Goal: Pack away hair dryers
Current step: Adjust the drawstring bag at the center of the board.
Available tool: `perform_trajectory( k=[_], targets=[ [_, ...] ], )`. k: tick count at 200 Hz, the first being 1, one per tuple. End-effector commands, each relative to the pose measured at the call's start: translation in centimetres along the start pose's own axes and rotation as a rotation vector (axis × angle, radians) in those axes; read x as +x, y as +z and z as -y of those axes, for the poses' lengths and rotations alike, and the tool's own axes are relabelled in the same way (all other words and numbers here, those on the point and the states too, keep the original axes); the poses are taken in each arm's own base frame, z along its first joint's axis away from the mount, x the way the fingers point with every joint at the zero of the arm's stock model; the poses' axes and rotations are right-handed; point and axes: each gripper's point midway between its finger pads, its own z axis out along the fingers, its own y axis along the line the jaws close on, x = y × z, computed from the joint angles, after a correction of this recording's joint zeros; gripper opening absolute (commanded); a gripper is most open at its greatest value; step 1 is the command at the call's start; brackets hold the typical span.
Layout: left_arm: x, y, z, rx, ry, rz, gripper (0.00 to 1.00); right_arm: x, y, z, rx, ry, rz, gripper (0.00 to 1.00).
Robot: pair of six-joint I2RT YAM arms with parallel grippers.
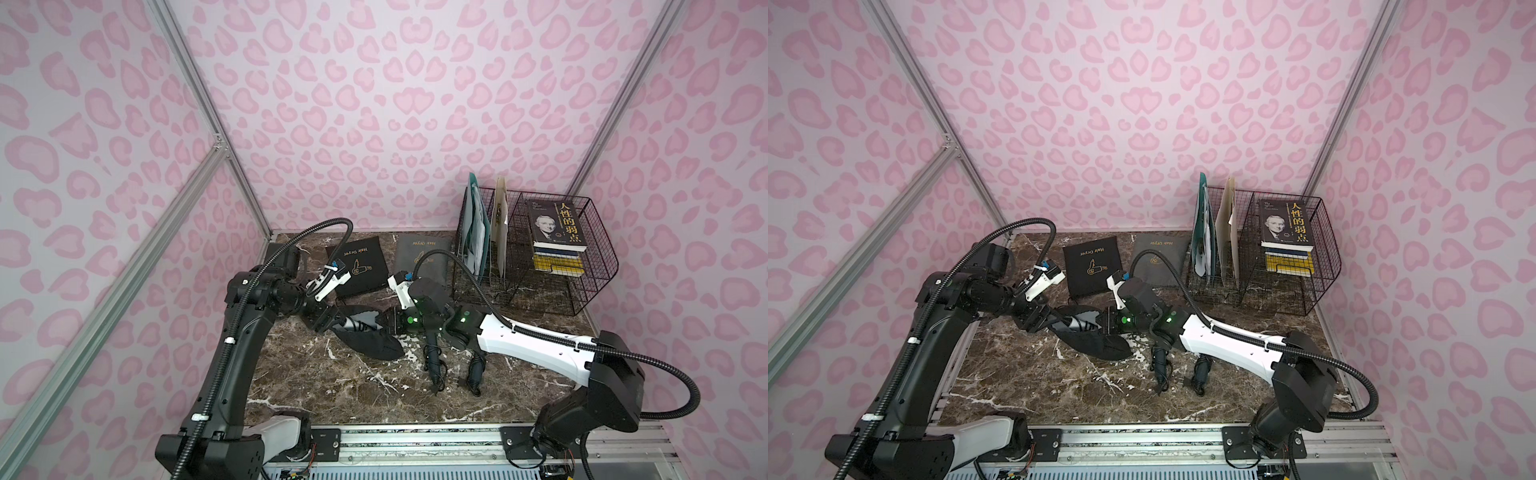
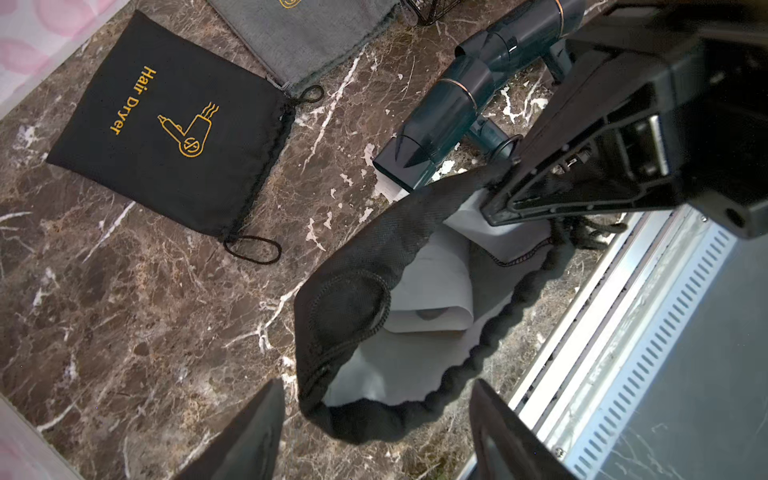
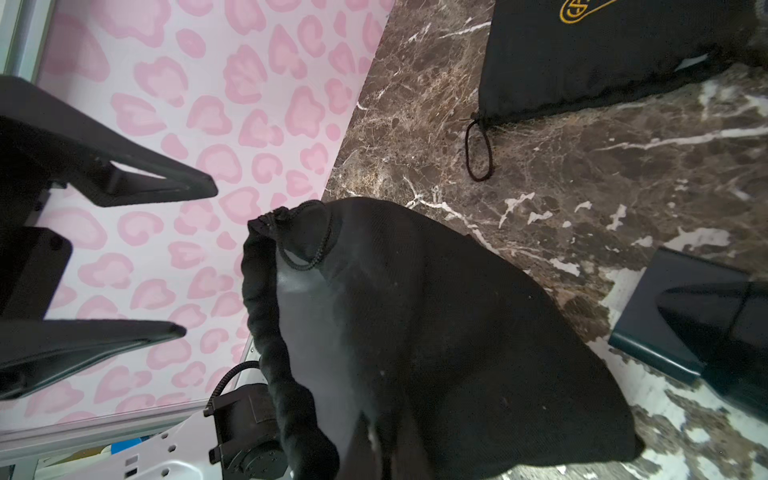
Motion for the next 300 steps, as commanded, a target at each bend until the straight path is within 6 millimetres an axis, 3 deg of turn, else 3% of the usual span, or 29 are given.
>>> perform_trajectory(
  k=[1,61,104,133,197,237,263,300],
  targets=[
    [-1.2,0.9,-0.2,0.037,0.086,0.048,0.74,-0.3,0.3,-0.3,-0.020,-0.010,0.012,0.00],
    [-0.1,3.3,-0.1,0.105,0.141,0.009,0.69,-0.5,0.2,-0.3,-0.018,-0.007,0.015,0.00],
    [0.9,4.1,-0.4,0.072,0.184,-0.006,0.52,-0.7,0.4,-0.1,-0.021,-0.003,0.016,0.00],
    [1.3,4.8,-1.0,0.052,0.180,-0.019,0.34,-0.5,0.5,0.1,-0.018,0.001,0.012,0.00],
    [0.0,4.3,-3.0,-0.056,0.168,0.012,0.02,-0.5,0.3,0.2,-0.015,0.001,0.016,0.00],
    [-0.8,3.6,-4.2,-0.121,0.104,0.022,0.02,-0.3,0.4,0.6,-0.009,0.004,0.010,0.00],
    [-1.8,1.8,-4.6,-0.158,0.018,0.034,0.02,-0.2,0.5,0.8,-0.005,0.002,0.000,0.00],
    [-3.2,-1.0,-2.9,-0.135,-0.095,0.096,0.02,-0.2,0.7,1.0,-0.005,-0.005,-0.013,0.03]
  ],
)
